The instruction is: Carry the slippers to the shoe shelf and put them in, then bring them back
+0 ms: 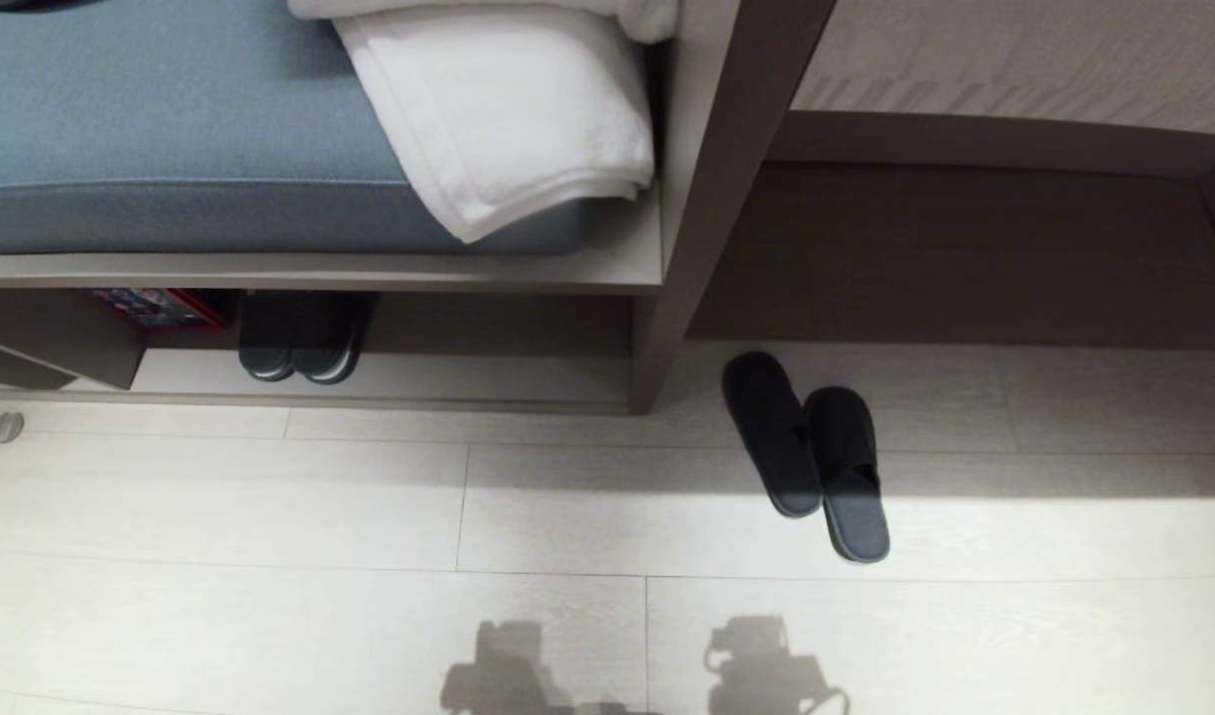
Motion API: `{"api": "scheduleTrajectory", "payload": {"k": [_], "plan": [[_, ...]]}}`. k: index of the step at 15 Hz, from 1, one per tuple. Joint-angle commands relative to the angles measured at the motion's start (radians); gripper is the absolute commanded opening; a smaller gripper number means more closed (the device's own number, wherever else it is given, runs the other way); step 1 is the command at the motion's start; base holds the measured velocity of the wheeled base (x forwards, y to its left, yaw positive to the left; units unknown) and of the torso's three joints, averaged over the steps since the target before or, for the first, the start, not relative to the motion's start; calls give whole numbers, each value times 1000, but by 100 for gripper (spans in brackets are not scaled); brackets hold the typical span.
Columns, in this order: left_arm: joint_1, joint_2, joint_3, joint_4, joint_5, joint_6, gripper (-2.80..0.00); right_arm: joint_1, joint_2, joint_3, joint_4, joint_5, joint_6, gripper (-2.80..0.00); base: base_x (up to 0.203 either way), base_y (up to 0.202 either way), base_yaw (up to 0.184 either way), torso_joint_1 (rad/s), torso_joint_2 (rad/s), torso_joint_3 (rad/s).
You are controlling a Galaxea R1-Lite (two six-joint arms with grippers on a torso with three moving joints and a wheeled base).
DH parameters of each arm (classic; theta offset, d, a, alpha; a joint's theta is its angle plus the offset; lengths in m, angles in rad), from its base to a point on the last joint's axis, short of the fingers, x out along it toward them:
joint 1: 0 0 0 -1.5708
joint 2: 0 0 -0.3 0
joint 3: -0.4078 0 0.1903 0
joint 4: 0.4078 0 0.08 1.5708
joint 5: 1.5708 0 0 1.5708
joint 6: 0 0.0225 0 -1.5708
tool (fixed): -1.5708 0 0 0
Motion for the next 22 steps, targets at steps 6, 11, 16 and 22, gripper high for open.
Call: {"api": "scheduleTrajectory", "payload": {"k": [6,11,16,22], "plan": [[-1,0,0,-1,0,-1,-280,0,2,2,0,0,-1,-280,0,0,0,2,3,202],[0,0,0,-1,0,-1,-280,0,2,2,0,0,-1,-280,0,0,0,1,4,203],[0,0,1,-1,0,-2,-280,0,2,2,-1,0,-1,-280,0,0,0,2,3,200],[0,0,0,-1,1,-2,-280,0,2,2,0,0,-1,-280,0,0,0,3,2,203]]}}
